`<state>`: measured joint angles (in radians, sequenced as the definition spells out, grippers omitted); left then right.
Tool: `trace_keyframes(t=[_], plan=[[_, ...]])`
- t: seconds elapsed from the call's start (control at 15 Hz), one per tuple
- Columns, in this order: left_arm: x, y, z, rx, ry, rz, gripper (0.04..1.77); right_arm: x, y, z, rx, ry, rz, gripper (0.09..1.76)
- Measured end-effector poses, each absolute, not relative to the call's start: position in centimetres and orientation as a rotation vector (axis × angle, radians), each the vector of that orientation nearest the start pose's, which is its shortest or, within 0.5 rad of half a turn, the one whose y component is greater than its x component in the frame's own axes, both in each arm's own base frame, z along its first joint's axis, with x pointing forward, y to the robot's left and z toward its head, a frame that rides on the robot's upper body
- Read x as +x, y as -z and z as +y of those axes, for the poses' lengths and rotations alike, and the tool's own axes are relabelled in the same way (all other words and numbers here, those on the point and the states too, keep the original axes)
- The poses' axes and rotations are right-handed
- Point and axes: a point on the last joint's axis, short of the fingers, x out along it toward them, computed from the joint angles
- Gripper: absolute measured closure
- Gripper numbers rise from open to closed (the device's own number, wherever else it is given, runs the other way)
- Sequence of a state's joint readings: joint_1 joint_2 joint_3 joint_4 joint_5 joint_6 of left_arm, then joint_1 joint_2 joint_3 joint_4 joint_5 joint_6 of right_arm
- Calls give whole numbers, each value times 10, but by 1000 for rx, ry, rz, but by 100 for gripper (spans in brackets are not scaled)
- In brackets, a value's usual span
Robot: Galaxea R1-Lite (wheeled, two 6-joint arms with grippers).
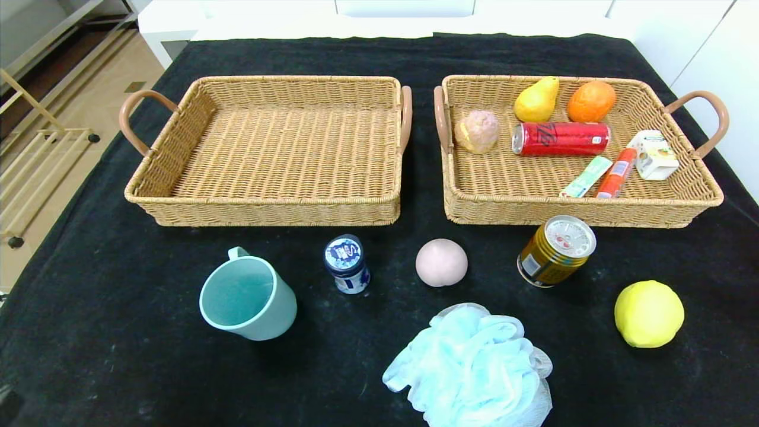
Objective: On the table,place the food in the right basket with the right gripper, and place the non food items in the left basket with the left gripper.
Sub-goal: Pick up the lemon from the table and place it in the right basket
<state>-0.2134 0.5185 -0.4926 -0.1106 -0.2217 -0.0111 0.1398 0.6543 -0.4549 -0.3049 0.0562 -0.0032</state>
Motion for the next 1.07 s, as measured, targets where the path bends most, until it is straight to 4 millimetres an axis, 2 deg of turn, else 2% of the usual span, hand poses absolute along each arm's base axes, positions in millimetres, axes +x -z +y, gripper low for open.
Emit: trace_keyframes(t=[0.27, 0.53, 0.8, 1.07], plan=[[46, -240, -19, -2, 547, -20, 9, 77, -232, 23, -4, -332, -32, 14], [74, -249, -32, 35, 620, 6, 9, 100, -236, 35, -10, -379, 8, 14], [98, -258, -47, 62, 681, 44, 9, 116, -235, 45, -14, -371, 18, 14], [112, -255, -57, 98, 718, 80, 9, 121, -232, 50, -29, -382, 43, 14]])
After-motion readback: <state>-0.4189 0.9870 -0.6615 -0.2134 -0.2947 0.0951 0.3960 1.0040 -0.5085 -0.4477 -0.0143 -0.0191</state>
